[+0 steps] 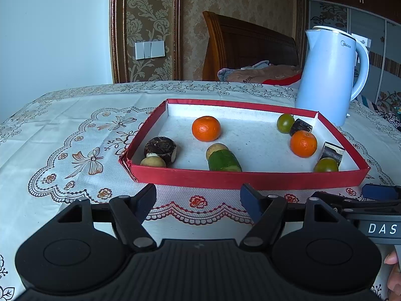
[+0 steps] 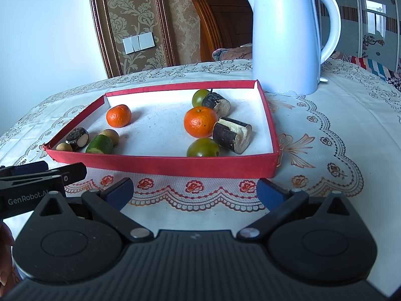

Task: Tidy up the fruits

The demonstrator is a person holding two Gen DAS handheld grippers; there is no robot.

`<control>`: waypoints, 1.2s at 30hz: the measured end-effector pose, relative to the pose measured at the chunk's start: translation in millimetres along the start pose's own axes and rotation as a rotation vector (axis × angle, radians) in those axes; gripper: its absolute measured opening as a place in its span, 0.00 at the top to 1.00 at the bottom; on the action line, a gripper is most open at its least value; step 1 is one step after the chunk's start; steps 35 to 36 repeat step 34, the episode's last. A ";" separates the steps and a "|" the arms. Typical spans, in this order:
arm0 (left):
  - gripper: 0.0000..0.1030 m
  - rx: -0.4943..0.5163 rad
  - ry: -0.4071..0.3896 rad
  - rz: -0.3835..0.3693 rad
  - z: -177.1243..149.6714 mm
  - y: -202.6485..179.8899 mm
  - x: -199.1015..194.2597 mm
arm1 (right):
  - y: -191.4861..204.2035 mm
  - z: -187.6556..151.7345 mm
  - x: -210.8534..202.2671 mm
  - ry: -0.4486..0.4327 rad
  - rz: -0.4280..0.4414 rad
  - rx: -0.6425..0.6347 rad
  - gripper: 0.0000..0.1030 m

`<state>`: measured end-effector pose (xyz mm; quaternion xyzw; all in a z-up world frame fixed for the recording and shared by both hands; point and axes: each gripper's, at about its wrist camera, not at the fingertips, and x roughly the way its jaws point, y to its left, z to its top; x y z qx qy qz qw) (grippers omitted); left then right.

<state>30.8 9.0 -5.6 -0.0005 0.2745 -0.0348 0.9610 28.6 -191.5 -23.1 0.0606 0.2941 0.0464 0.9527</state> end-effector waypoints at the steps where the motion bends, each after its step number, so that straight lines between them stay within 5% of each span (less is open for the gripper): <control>1: 0.28 0.001 0.000 0.000 0.0 -0.1 0.3 | 0.0 0.0 0.0 0.000 0.000 0.000 0.00; 18: 0.28 -0.029 0.065 0.014 -2.4 3.5 9.0 | 4.2 -1.8 4.4 0.045 0.015 -0.025 0.00; 36: 0.28 -0.036 -0.022 0.025 1.3 6.3 -0.2 | 5.0 -1.7 4.9 0.049 0.014 -0.031 0.00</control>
